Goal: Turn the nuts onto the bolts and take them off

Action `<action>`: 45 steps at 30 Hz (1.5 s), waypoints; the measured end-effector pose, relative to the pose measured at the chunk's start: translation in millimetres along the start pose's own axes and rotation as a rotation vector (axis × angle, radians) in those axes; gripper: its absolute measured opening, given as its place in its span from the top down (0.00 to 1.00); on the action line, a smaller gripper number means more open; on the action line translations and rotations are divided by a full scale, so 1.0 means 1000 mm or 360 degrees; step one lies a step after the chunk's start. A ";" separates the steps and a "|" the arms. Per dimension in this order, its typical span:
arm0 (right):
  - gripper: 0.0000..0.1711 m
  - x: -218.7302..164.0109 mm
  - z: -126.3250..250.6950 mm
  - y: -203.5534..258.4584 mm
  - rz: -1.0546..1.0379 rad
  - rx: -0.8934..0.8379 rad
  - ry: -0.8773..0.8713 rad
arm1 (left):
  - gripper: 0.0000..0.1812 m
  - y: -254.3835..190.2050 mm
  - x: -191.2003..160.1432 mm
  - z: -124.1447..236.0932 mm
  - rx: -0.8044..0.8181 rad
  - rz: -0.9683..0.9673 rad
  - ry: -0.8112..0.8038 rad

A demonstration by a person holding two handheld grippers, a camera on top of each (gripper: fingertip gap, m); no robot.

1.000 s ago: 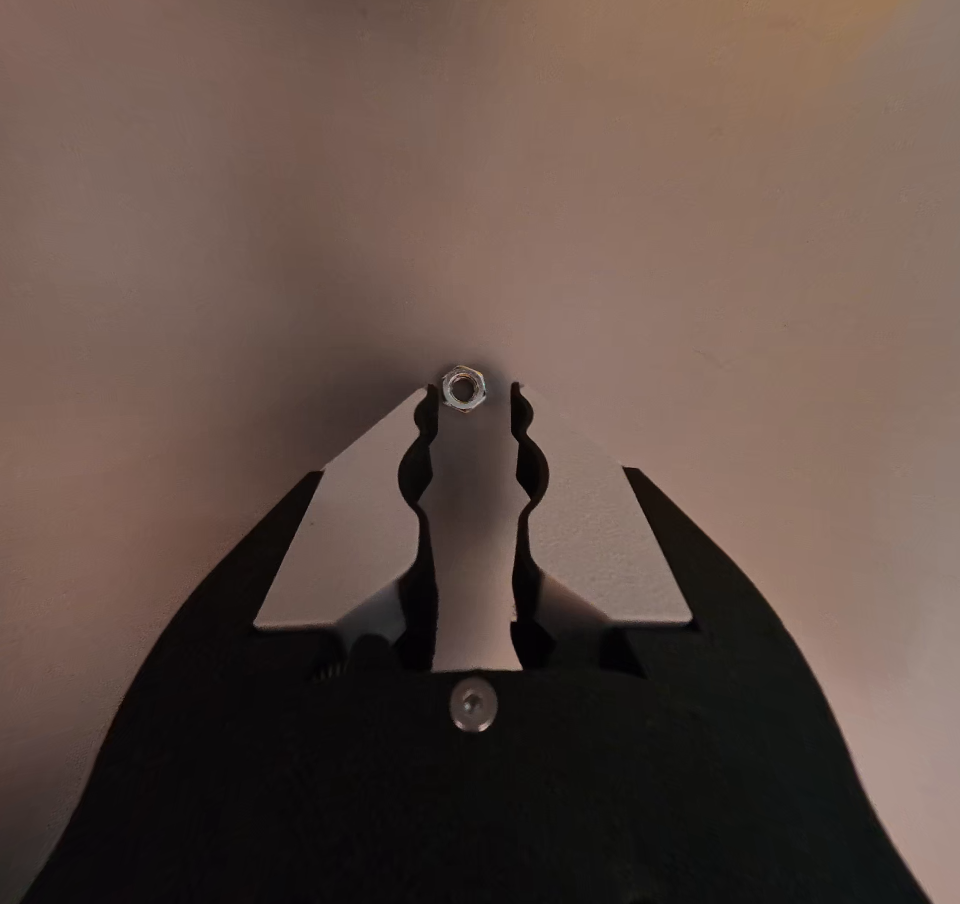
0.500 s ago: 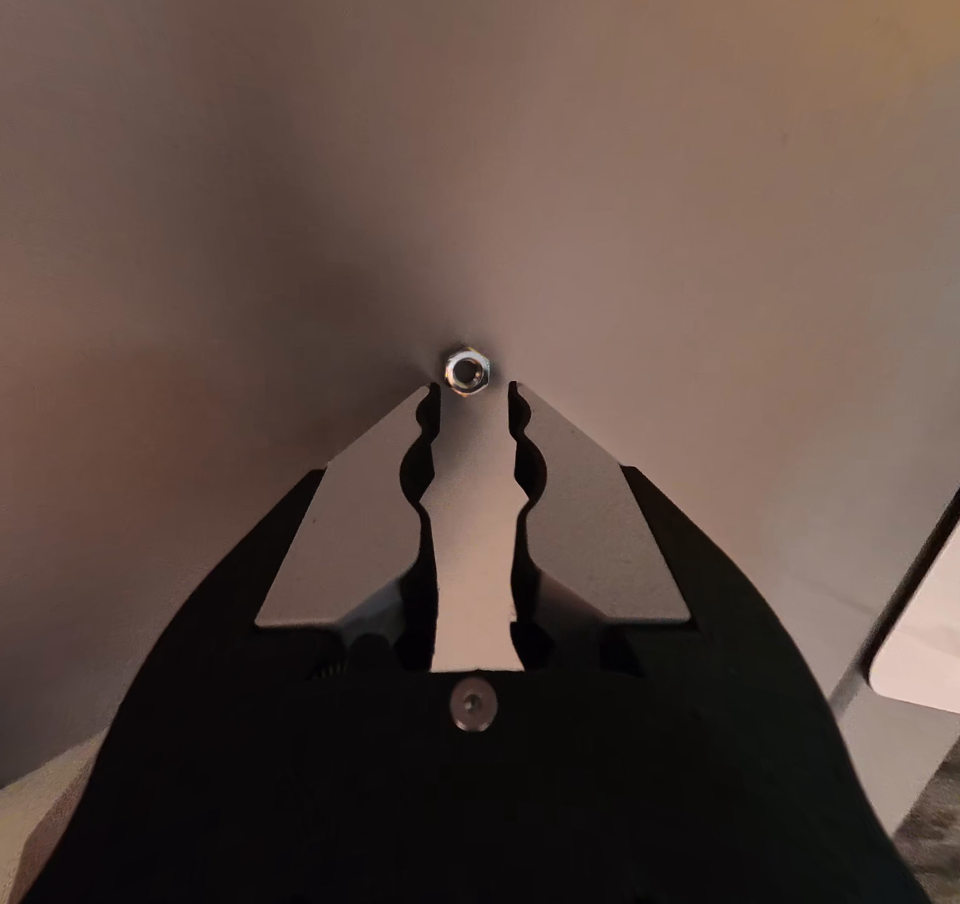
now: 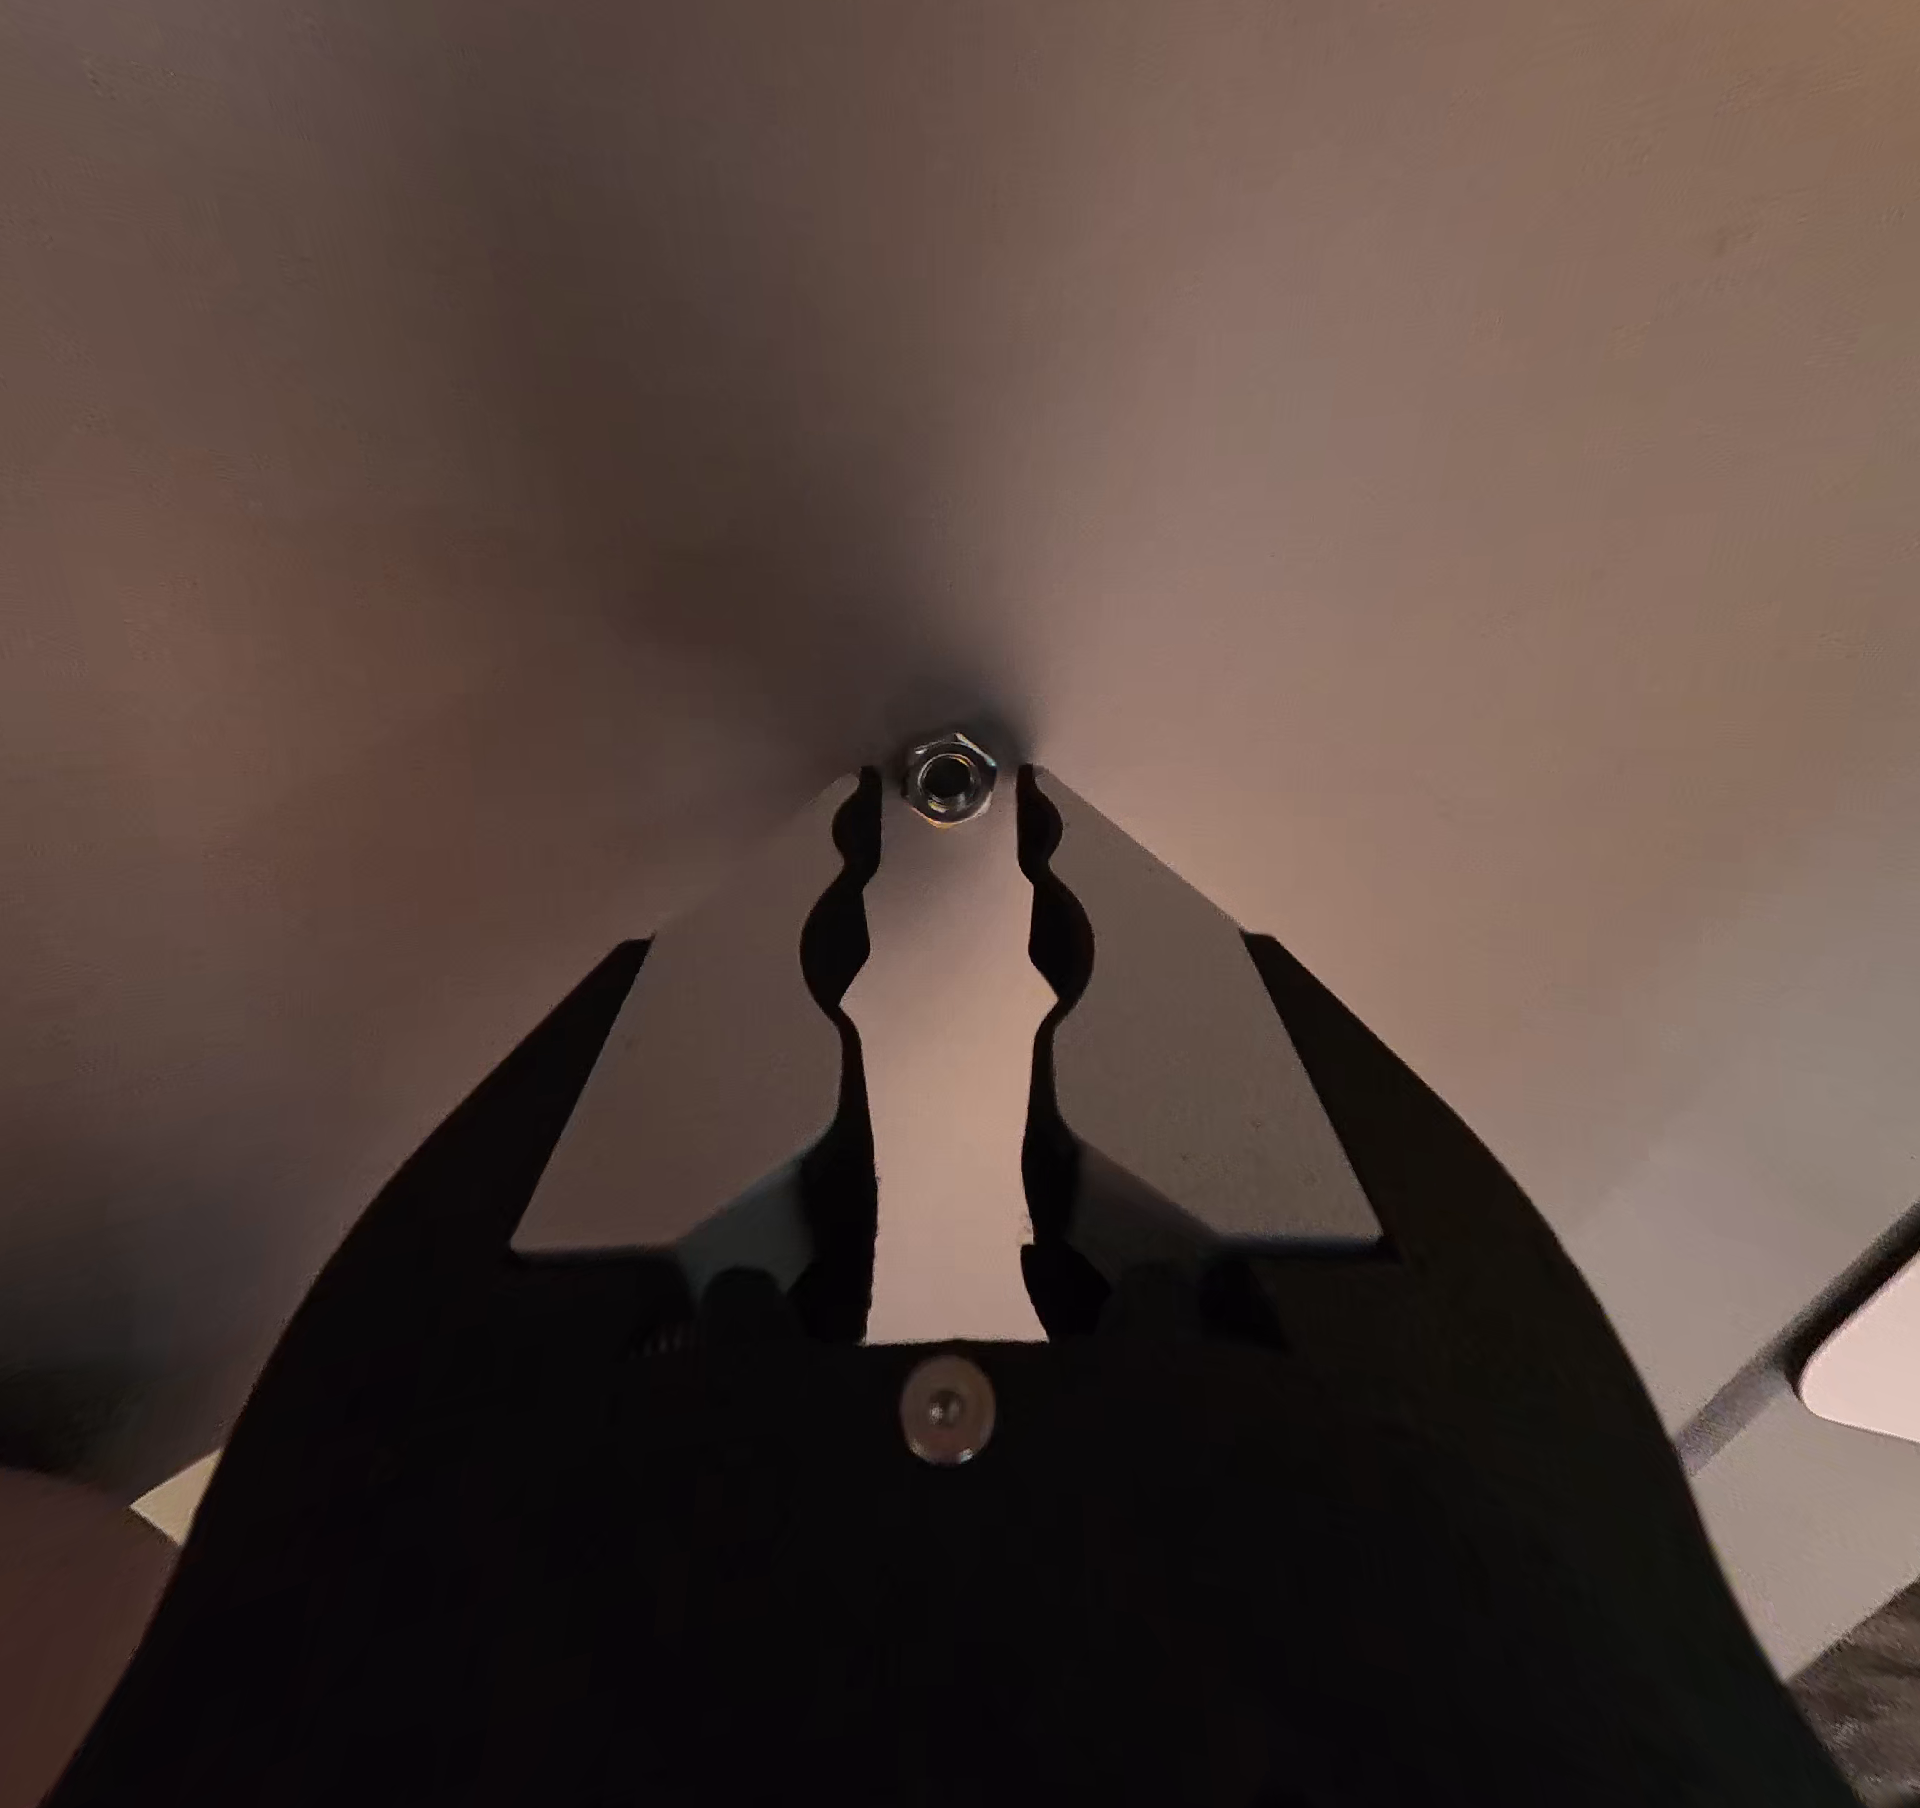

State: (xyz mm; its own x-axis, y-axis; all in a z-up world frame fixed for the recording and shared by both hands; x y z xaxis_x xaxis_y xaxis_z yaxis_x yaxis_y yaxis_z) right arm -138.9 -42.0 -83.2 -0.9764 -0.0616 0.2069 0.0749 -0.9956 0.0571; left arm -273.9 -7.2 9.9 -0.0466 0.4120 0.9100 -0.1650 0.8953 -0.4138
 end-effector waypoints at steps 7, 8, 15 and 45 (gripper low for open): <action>0.86 0.001 0.000 -0.002 -0.0073 -0.0004 -0.0013 | 0.96 -0.002 0.001 0.000 0.0003 -0.0015 -0.0001; 0.87 0.001 -0.001 -0.002 -0.0093 0.0010 -0.0014 | 0.96 -0.002 0.001 0.001 0.0003 -0.0014 -0.0002; 0.89 0.001 -0.001 -0.003 -0.0129 0.0059 -0.0026 | 0.96 -0.002 0.002 0.002 0.0004 -0.0014 -0.0009; 0.90 -0.012 0.099 0.032 -0.0092 -0.0507 -0.0404 | 0.96 0.000 -0.068 -0.053 0.0360 -0.0993 0.0337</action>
State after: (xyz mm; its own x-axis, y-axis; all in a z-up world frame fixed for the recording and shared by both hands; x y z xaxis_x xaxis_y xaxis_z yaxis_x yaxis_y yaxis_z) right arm -104.4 -65.6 12.9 -0.8932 -0.0254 0.4489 -0.0838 -0.9715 -0.2216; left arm -218.4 -26.3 -53.0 0.3128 -0.1232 0.9418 -0.3006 0.9278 0.2212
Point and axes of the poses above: each gripper's, where its closed fingertips meet, z back along the fingers, x out of its top, y = z × x across the jaws, the point moved 8 cm from there along z, back along the fingers, and after that the axes turned 10 degrees about x, right-handed, at the moved point
